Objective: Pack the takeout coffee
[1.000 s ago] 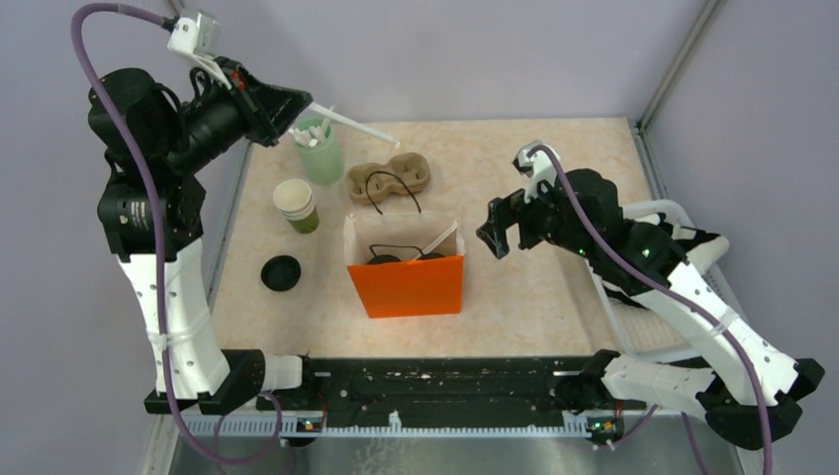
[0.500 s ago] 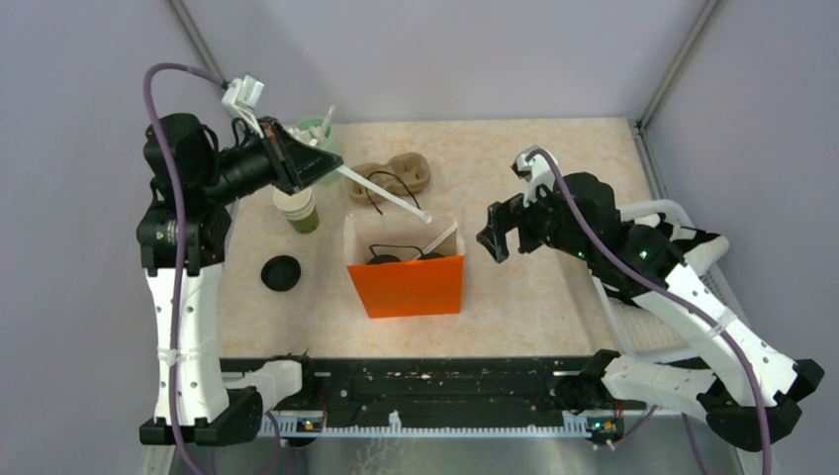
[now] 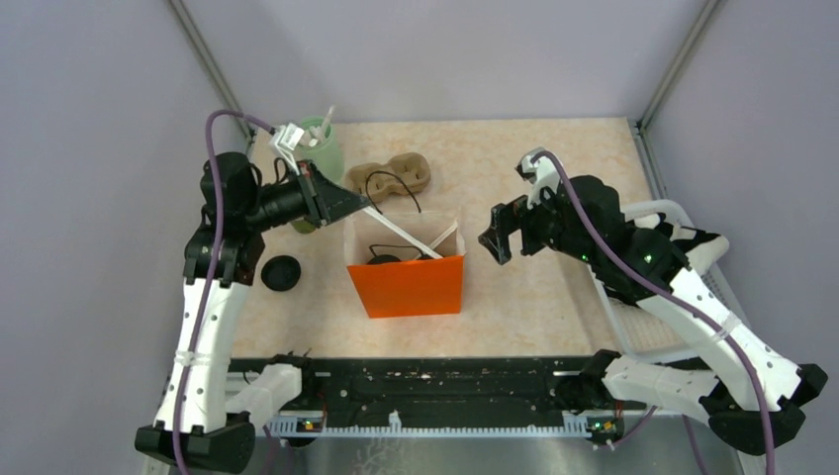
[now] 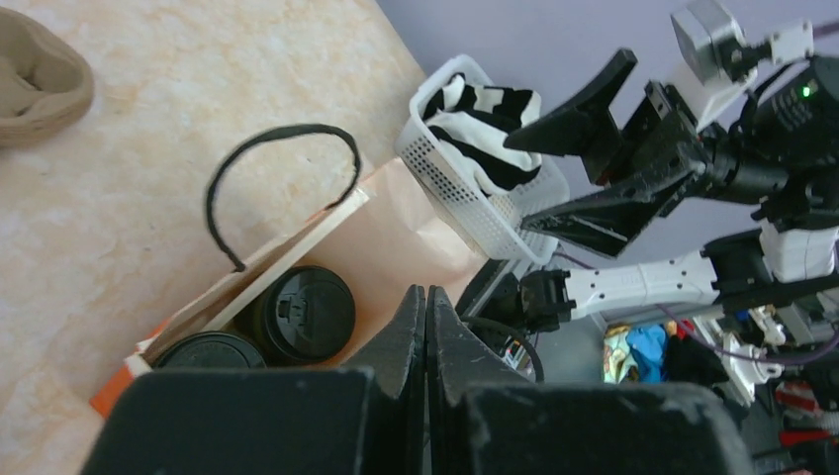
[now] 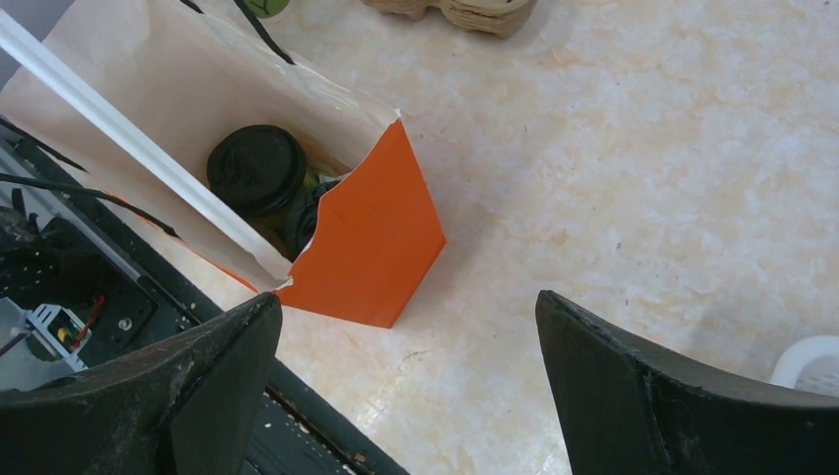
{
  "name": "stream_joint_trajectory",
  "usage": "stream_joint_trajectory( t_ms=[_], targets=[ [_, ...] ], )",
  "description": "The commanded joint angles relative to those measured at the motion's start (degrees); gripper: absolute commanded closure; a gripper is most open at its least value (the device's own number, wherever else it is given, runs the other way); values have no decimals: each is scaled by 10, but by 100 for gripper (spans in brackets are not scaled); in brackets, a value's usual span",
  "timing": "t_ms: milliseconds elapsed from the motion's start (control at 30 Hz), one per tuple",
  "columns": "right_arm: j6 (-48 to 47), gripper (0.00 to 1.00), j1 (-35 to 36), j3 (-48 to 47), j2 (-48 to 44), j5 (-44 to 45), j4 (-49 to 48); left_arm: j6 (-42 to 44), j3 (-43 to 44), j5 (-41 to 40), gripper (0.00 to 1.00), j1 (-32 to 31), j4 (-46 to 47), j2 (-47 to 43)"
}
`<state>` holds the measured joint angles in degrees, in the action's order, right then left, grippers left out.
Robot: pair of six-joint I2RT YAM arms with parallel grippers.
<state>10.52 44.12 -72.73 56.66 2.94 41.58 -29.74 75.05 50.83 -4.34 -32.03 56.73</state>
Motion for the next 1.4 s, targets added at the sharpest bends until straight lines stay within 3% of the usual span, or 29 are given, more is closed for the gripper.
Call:
stream_joint_trajectory(
  t_ms=[0, 200, 433, 600, 733, 867, 1067, 1267, 1367],
  targets=[
    [8, 1, -6, 0, -7, 1, -14, 11, -30, -37, 100, -60, 65, -27],
    [10, 1, -6, 0, -9, 4, -12, 28, -93, -89, 100, -96, 86, -62],
    [12, 1, -6, 0, -9, 4, -14, 21, -158, -116, 59, -96, 84, -97],
    [19, 1, -5, -26, -10, 23, 7, 52, -104, -174, 31, -96, 2, -96],
    [38, 1, -6, -51, -27, 74, 30, 65, -37, -240, 19, -96, -53, -88],
    [42, 1, -6, -58, -44, 94, 28, 56, -4, -264, 23, -96, -107, -67],
    [25, 1, -5, -64, -42, 85, 43, 26, 55, -337, 29, -96, -273, -40],
    [18, 1, -5, -50, -57, 84, 40, -17, 49, -342, 45, -96, -303, -63],
    [22, 1, -6, -71, -59, 94, 48, -19, 66, -348, 37, -96, -276, -65]
  ],
)
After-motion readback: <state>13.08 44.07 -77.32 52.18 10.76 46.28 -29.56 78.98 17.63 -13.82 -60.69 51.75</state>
